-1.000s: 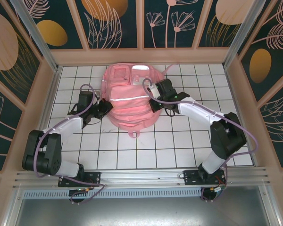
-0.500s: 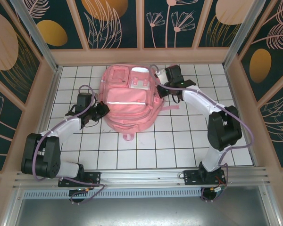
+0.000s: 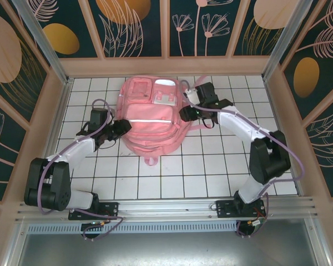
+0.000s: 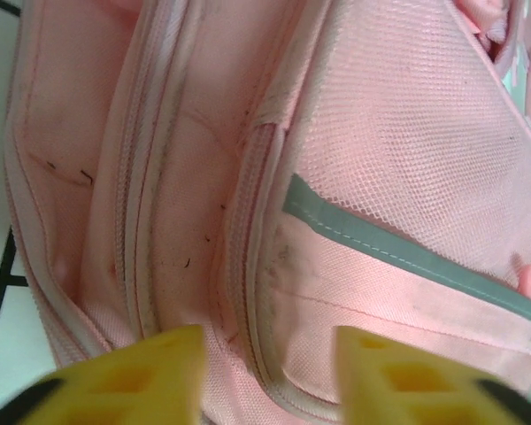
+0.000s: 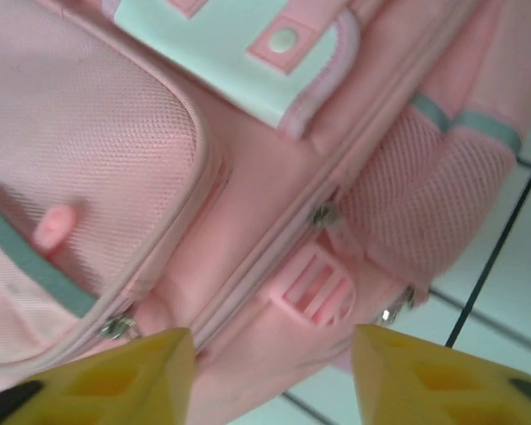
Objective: Pack books, pencil case, and school supplies into a backpack
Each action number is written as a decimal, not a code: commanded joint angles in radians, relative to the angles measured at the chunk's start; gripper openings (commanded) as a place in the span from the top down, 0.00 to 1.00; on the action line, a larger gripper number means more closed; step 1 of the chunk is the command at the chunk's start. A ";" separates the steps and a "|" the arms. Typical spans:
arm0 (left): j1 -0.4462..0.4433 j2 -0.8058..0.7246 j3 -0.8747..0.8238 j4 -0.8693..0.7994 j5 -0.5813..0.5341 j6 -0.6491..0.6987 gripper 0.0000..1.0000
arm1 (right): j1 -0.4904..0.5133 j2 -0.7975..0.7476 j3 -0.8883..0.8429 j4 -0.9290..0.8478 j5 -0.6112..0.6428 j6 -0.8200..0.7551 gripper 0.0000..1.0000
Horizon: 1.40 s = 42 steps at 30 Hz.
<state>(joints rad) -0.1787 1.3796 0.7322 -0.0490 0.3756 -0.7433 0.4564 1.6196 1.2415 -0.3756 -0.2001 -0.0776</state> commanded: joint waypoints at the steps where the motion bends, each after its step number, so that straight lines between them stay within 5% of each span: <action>1: 0.005 -0.065 0.072 -0.064 -0.062 -0.005 0.34 | 0.003 -0.143 -0.054 0.111 0.118 0.130 0.37; 8: 0.009 -0.145 0.198 -0.183 -0.480 0.048 0.05 | -0.041 -0.355 -0.198 0.266 0.511 0.201 0.02; 17: 0.020 -0.254 0.003 0.068 -1.114 0.173 0.01 | -0.246 -0.462 -0.480 0.555 0.690 0.236 0.01; 21: 0.031 -0.224 -0.100 0.213 -1.214 0.255 0.01 | -0.334 -0.482 -0.659 0.759 0.665 0.255 0.01; 31: 0.039 -0.187 -0.440 0.840 -1.087 0.581 0.02 | -0.372 -0.380 -0.895 1.121 0.714 0.115 0.01; 40: 0.106 -0.073 -0.560 1.218 -0.771 0.636 0.01 | -0.377 -0.285 -1.002 1.406 0.499 0.072 0.01; 42: 0.147 -0.060 -0.570 1.278 -0.632 0.642 0.02 | -0.380 -0.267 -1.024 1.470 0.458 0.065 0.01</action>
<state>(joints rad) -0.0719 1.3045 0.1806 1.0321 -0.4515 -0.1349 0.0856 1.3323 0.2451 0.9062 0.3538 0.0124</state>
